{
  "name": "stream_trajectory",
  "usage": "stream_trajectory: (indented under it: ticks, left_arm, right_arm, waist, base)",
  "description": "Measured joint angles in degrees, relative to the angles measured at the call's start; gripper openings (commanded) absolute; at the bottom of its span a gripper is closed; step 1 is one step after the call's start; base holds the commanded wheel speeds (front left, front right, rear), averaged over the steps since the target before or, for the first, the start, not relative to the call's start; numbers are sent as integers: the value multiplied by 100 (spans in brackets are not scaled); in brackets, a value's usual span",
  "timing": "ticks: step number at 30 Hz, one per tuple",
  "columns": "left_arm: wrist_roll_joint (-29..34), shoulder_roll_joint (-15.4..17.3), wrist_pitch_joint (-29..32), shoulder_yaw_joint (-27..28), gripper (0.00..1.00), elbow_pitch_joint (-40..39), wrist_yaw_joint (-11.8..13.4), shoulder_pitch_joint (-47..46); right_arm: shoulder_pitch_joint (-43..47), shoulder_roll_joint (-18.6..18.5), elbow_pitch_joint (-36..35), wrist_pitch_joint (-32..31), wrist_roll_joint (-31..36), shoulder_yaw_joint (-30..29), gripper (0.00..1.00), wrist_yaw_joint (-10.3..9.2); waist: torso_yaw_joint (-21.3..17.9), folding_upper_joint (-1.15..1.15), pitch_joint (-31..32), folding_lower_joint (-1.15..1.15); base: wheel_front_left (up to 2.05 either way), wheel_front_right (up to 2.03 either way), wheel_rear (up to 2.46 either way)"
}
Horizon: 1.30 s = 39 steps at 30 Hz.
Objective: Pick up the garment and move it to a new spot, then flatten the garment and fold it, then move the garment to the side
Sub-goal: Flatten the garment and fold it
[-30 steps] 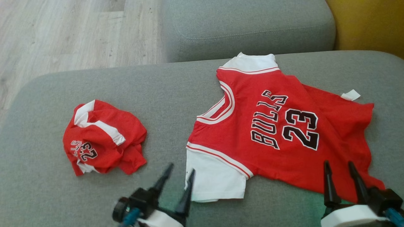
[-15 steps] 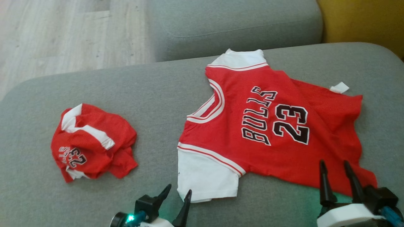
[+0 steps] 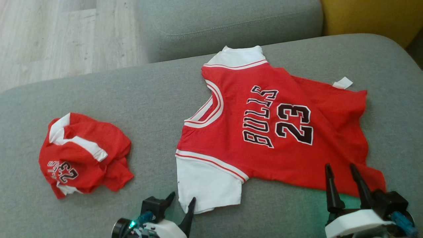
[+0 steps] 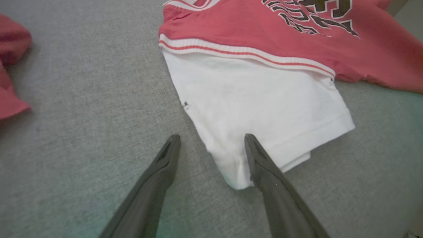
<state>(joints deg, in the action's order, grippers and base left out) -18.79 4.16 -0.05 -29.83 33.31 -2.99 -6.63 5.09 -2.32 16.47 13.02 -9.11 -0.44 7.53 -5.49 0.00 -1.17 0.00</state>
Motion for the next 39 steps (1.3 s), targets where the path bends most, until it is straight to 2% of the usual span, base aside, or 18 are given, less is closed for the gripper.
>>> stream_trajectory:
  ticks: [15, 17, 25, 32, 39]
  left_arm:
    - [-114, -30, -69, -62, 99, 313, -11, -222]
    - [-142, -27, -52, -134, 0, 338, -67, -275]
    - [-201, -11, -318, -144, 0, 237, -97, -271]
    - [-200, 57, -1126, -97, 0, -490, -104, -270]
    - [-180, 107, -1374, 70, 0, -1169, -47, -224]
  right_arm:
    - [-21, 0, 34, 1, 2, -21, 100, 0]
    - [-31, 0, 33, 1, 2, -36, 100, 0]
    - [-38, 1, 120, -88, 64, -324, 100, 0]
    - [-33, 1, 670, -460, 176, -848, 100, 0]
    - [-86, 3, 1237, -534, 86, -1196, 100, 0]
  waist:
    - [-151, 0, -58, 0]
    - [-163, 0, -60, 0]
    - [-126, 0, -25, 0]
    - [4, 0, 44, 0]
    - [136, 0, 64, 0]
  base:
    - [0, 0, 0]
    - [0, 0, 0]
    - [0, 0, 0]
    - [0, 0, 0]
    - [0, 0, 0]
